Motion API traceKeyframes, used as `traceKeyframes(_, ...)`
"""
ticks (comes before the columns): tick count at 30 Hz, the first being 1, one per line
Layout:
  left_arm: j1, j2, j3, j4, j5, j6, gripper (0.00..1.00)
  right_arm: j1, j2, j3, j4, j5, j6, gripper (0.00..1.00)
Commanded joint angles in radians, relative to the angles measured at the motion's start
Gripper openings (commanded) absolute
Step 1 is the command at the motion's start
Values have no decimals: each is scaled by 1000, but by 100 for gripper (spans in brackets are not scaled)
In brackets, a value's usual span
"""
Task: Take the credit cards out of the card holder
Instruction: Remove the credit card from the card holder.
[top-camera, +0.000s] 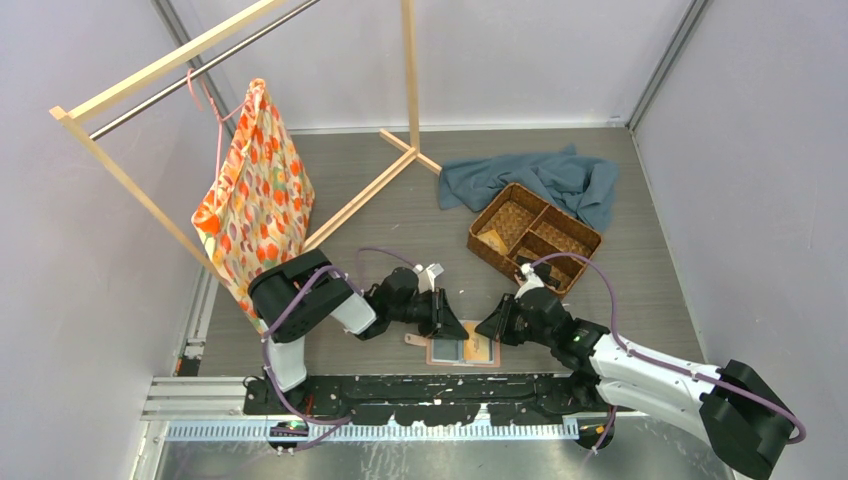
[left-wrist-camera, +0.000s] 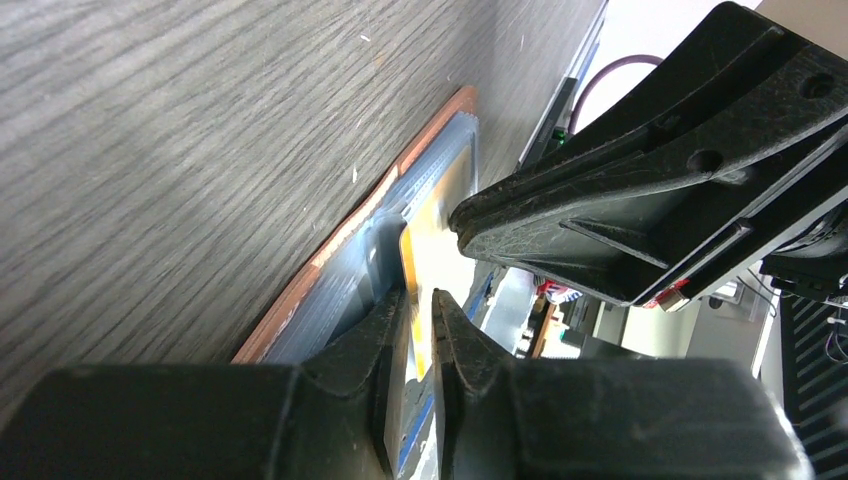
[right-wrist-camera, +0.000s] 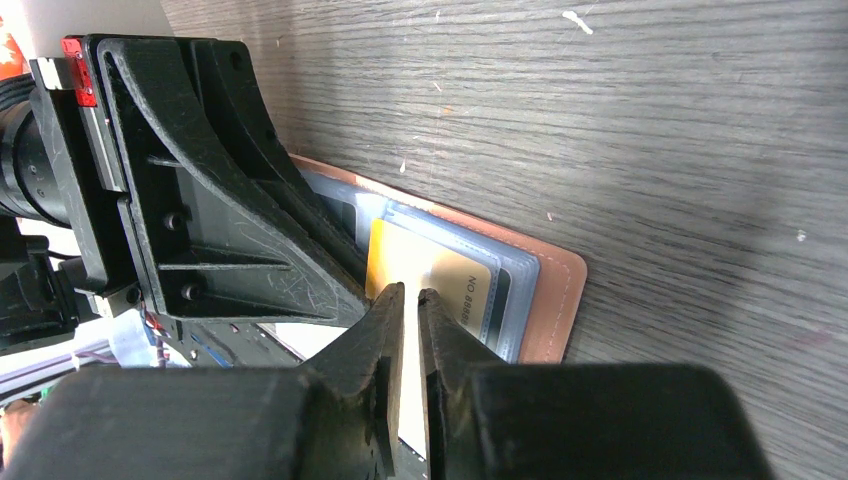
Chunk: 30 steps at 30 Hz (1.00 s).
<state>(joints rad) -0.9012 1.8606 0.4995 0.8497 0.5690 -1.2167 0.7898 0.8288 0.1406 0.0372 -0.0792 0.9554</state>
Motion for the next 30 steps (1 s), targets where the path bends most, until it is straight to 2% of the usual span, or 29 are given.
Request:
traceKeyframes(1,-3,25,-31,-11,-31,19,16,0,-1,-19,-25,28,-2,16)
traceKeyframes(4,-3,36,-34,15,-29,7,9,0,1,-19,-23,28,-2,16)
traceKeyframes(10,-3,34,-41,29,-36,2,1,0,12,-22,-14,26,-1,16)
traceKeyframes(25,-2,24,-98,70,-63,-11,1,0,-19,-19,-29,29,7,16)
traceKeyframes(30,-2,46,-106,103,-57,-23,0,-1,-60,-7,-96,30,8,16)
